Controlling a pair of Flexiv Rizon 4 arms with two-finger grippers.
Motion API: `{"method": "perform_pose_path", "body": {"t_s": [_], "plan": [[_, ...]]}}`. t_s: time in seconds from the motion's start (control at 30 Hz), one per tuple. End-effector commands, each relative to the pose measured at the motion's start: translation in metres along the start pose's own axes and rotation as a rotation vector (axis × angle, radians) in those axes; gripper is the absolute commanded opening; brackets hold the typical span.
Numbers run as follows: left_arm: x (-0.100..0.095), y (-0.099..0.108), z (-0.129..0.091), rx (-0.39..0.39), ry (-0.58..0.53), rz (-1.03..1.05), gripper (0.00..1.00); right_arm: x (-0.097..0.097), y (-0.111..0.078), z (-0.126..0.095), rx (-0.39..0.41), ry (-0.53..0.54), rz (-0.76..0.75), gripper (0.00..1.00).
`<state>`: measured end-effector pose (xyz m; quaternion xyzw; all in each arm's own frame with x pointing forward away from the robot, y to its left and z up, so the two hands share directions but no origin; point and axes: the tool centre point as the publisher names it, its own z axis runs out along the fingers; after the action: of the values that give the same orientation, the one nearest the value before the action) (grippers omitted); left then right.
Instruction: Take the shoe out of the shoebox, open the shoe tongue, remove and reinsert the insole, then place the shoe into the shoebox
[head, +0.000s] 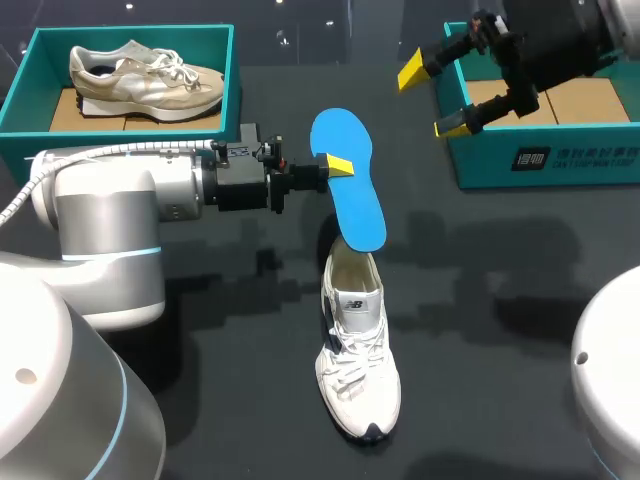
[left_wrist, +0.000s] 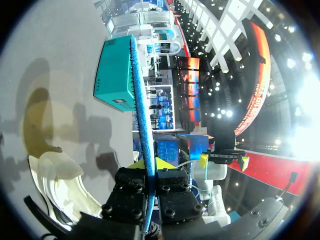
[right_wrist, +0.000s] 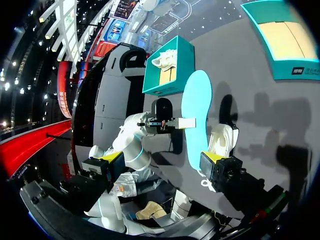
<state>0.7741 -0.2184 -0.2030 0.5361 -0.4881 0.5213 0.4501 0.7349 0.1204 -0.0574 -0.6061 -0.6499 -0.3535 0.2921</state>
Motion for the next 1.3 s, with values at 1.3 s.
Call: {"method": "perform_pose_path", "body": {"t_s": [1.3], "plan": [[-0.001,0.000,0.001,0.002,0.000,0.000,0.00,0.061,0.013,0.063,0.077,-1.006,0.051,1.00]]}}
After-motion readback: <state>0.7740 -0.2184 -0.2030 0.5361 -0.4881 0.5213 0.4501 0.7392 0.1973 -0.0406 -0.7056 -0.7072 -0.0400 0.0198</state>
